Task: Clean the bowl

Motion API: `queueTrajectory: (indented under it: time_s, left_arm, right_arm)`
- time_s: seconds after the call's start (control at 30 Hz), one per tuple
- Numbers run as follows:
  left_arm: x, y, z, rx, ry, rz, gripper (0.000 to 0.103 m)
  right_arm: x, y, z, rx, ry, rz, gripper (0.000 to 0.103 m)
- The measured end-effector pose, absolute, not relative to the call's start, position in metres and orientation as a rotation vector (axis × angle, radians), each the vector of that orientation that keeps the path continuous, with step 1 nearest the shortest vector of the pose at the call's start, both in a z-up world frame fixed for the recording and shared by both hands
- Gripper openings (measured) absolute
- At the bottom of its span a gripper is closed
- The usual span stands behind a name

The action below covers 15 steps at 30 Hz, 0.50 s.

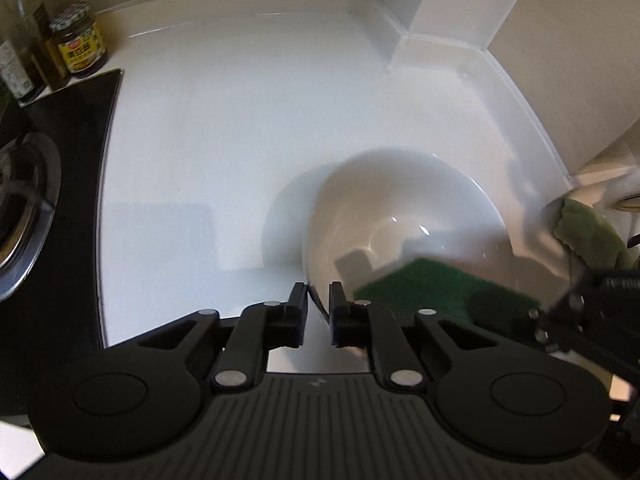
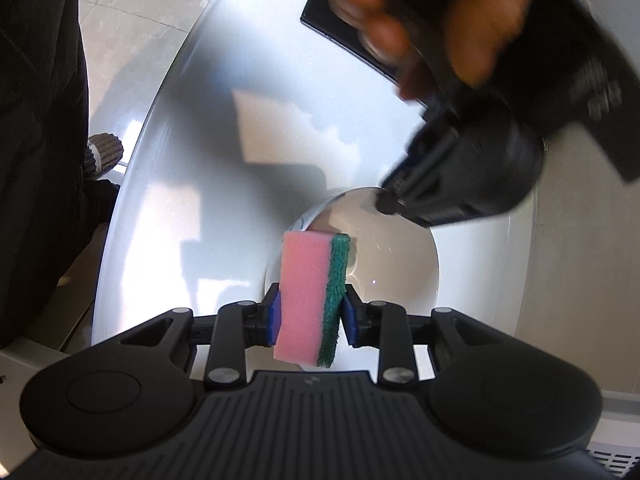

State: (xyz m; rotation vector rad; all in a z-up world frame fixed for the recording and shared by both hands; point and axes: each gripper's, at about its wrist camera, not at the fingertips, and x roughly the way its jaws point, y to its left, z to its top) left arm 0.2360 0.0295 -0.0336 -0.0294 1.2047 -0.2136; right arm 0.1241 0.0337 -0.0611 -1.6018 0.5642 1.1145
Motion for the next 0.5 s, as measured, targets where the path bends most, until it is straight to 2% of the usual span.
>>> queueTrajectory:
  time_s: [0.23,0.5]
  left_arm:
    - [0.250,0.028,-0.034,0.048,1.167,-0.247,0.013]
    - [0.276,0.029,-0.032,0.044,1.174,-0.239,0.007]
  right_arm:
    - [0.120,0.032,-0.057,-1.609,0.547,1.127,0.026]
    - [0.131,0.026,-0.067,-1.678,0.539,1.096,0.026]
